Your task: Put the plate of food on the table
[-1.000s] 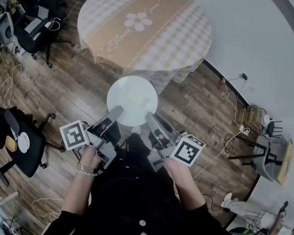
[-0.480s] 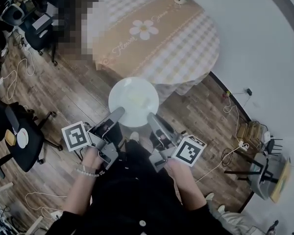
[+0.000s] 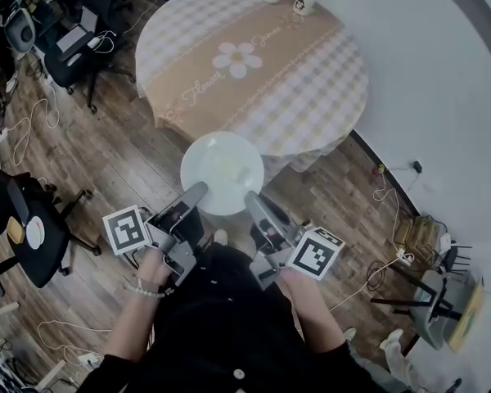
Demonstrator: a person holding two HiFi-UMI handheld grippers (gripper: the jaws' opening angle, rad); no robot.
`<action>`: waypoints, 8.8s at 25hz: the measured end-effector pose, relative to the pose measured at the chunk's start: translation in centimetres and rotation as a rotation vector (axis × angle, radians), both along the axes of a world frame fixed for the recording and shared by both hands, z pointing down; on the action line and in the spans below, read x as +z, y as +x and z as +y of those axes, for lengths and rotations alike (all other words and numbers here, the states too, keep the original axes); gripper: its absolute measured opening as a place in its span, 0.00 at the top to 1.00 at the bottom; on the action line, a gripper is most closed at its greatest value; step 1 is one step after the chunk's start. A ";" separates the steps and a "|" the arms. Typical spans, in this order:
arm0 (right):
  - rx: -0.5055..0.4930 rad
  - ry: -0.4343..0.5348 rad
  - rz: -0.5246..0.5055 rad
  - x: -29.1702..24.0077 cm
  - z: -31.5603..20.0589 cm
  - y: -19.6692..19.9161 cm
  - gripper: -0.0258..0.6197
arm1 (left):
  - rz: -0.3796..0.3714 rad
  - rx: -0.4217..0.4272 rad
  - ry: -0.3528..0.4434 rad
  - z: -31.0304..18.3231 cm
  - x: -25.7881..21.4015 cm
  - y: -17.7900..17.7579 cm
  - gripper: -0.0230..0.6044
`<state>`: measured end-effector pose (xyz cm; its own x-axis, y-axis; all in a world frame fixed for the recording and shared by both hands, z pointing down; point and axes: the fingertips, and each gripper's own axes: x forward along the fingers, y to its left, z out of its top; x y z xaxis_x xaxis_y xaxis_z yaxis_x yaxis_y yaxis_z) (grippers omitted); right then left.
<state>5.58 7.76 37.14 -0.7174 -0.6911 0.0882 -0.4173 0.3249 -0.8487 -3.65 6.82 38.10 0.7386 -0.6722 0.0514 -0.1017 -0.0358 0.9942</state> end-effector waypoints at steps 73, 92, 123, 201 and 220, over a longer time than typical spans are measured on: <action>0.242 -0.057 0.022 1.8 -22.1 0.1 0.90 | -0.005 0.256 -0.028 -24.4 2.0 0.7 0.93; 0.171 -0.120 0.025 4.2 -23.5 0.9 0.90 | -0.029 0.201 -0.081 -25.0 4.4 1.4 0.93; 0.151 -0.233 0.042 12.2 -27.9 1.2 0.90 | -0.077 0.227 -0.210 -28.6 12.4 2.3 0.93; -0.788 0.782 1.772 22.7 -26.7 -4.9 0.92 | -0.166 0.247 -0.315 -32.2 23.2 3.2 0.94; -0.784 0.738 1.813 24.1 -27.0 -4.8 0.92 | -0.164 0.300 -0.307 -29.3 22.3 2.7 0.89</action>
<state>0.81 -19.27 61.28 -0.2526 -0.5851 0.7706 -0.0709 0.8055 0.5884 -0.92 -22.43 60.44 0.8636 -0.3655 0.3472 -0.2884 0.2066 0.9349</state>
